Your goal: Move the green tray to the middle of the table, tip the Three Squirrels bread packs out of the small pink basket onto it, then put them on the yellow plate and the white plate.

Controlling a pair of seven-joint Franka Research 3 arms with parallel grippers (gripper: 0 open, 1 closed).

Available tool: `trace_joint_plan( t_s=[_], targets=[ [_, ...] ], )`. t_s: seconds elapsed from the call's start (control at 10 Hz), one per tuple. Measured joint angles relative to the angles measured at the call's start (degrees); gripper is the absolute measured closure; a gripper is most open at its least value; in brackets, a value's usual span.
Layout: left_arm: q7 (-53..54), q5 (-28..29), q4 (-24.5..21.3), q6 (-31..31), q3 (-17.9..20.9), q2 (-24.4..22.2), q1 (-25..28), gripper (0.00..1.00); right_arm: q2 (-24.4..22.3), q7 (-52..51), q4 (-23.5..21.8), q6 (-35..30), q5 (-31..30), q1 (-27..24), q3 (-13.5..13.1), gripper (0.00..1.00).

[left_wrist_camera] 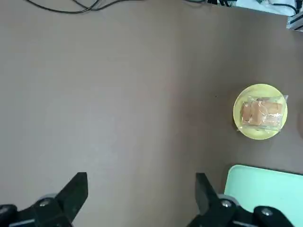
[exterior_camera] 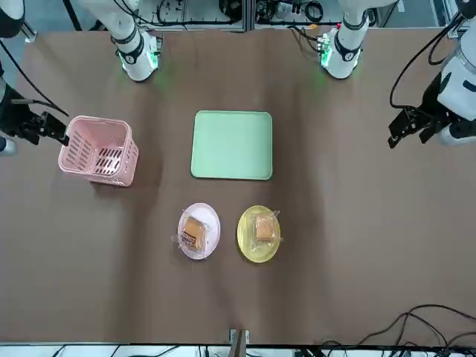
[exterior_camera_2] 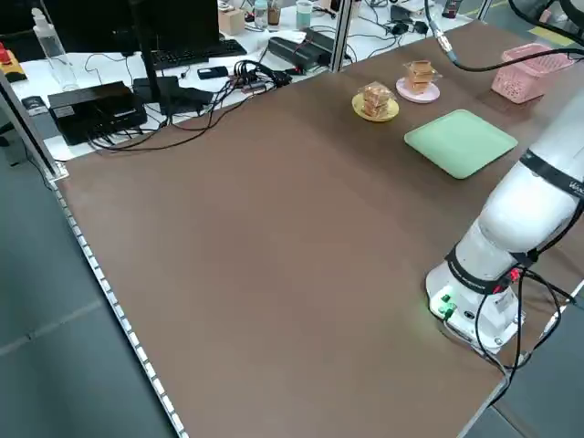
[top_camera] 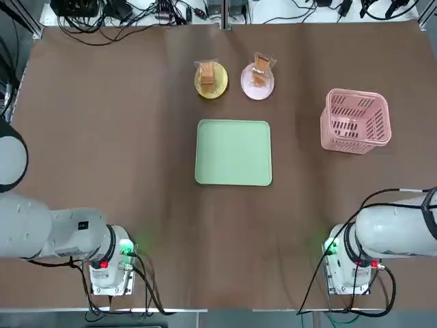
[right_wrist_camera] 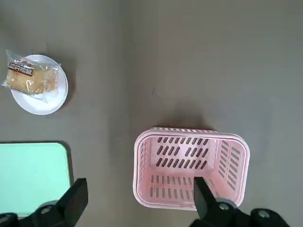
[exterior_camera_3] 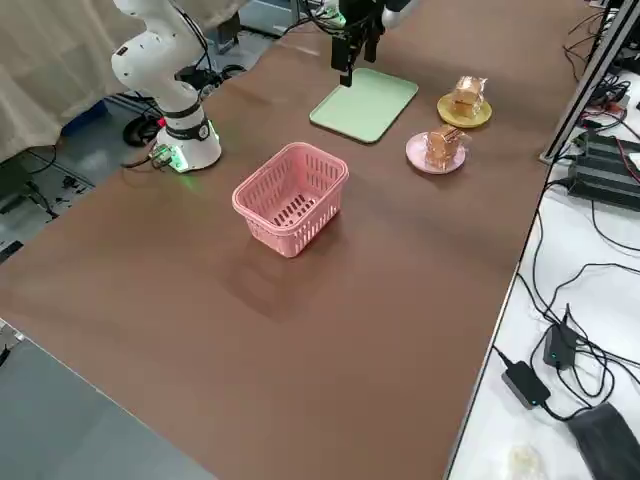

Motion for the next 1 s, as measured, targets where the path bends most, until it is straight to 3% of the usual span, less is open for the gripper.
trace_joint_plan(
  t_s=[1.0],
  targets=[
    [0.0, 0.0, 1.8, 0.0, 0.0, 2.4, 0.7, 0.0, 0.0, 0.0, 0.0, 0.0, 0.0, 0.0, 0.0, 0.01]
  ],
)
